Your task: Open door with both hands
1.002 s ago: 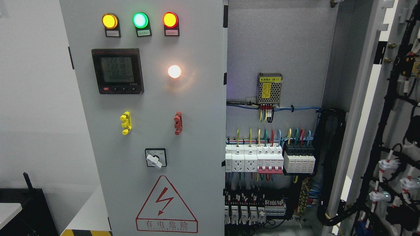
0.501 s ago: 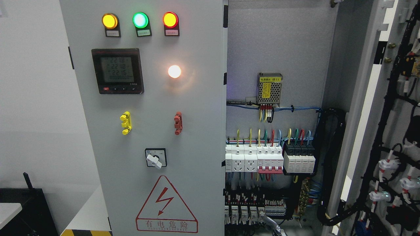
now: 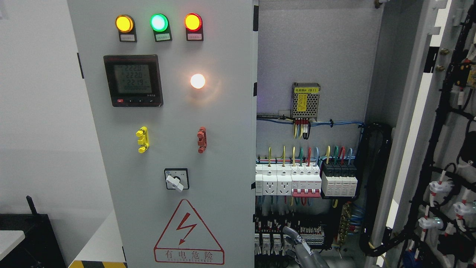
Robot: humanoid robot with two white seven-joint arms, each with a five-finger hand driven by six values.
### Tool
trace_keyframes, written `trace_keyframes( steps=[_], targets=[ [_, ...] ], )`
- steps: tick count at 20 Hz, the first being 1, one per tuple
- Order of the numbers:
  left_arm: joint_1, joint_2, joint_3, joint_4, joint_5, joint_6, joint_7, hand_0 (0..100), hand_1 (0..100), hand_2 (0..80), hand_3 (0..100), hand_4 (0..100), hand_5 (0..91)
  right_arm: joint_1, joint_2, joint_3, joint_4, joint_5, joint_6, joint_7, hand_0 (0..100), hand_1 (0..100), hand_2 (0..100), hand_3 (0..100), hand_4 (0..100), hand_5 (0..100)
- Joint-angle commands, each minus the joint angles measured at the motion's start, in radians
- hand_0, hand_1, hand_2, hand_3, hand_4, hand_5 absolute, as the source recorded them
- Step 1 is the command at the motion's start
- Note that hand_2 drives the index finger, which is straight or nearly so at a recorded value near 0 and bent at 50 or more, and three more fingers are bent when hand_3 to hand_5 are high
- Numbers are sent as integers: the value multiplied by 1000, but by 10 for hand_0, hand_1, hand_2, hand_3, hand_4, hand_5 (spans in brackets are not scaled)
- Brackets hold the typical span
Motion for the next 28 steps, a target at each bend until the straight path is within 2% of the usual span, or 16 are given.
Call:
trace_keyframes(
  steps=[1,4,14,25,28],
  targets=[
    [-32,0,0,0,-1,-1,0,0,0,0,0,0,0,-57,39,27,92,-2,10,1,384,0,0,0,0,0],
    [-32,0,0,0,-1,-1,0,0,0,0,0,0,0,-82,39,45,127,-2,10,2,384,0,0,0,0,0],
    [-32,0,0,0,1,-1,0,0,0,0,0,0,0,-169,39,47,231,-2,8,7,384,0,0,0,0,0],
    [-32,0,0,0,-1,-1,0,0,0,0,0,0,0,-230,39,44,288,-4,5,8,383,0,0,0,0,0],
    [-32,0,0,0,-1,-1,0,0,0,0,0,0,0,-241,38,45,296,-60,8,10,383,0,0,0,0,0]
  ],
)
